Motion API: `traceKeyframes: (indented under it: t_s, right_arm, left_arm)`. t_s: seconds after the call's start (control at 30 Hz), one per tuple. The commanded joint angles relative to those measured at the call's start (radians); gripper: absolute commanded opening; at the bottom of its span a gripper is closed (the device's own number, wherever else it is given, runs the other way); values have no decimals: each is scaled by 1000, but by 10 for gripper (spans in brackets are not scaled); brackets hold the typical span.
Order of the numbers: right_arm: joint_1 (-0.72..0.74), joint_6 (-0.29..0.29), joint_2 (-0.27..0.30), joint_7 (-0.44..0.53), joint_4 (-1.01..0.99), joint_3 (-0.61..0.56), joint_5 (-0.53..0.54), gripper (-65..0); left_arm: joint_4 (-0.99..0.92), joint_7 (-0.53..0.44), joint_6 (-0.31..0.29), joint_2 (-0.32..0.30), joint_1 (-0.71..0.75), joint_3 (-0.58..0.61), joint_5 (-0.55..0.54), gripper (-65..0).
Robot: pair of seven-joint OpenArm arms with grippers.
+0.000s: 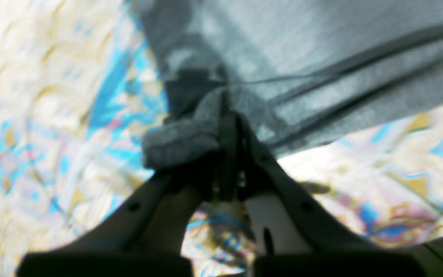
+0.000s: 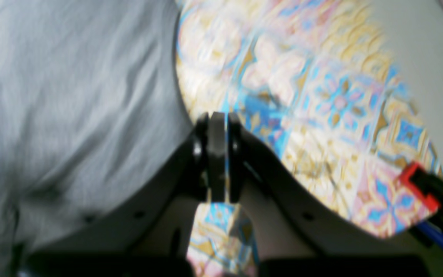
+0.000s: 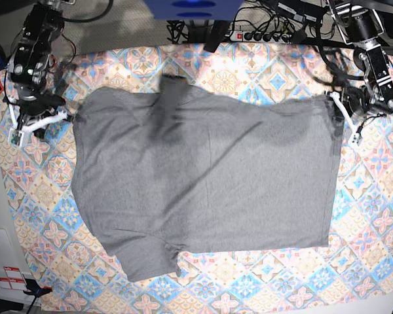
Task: Fold the T-shirt properly
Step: 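Lower the shirt flat and open both grippers, then grasp the shirt near the sleeve with the right gripper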
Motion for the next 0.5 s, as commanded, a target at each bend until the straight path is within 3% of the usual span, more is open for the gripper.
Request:
traceKeyframes:
  t_s: [0.0, 0.3, 0.47]
  right_arm:
    - [17, 3, 6, -1, 20, 8, 9, -640]
    - [76, 8, 7, -97, 18, -3, 9, -640]
    - [-3, 10, 12, -99, 31, -172, 9, -626]
  left_arm:
    - [15, -15, 4, -11, -28, -2, 3, -647]
    - [15, -12, 4, 12, -77, 4, 85, -646]
    - [15, -17, 4, 37, -71, 4, 106, -646]
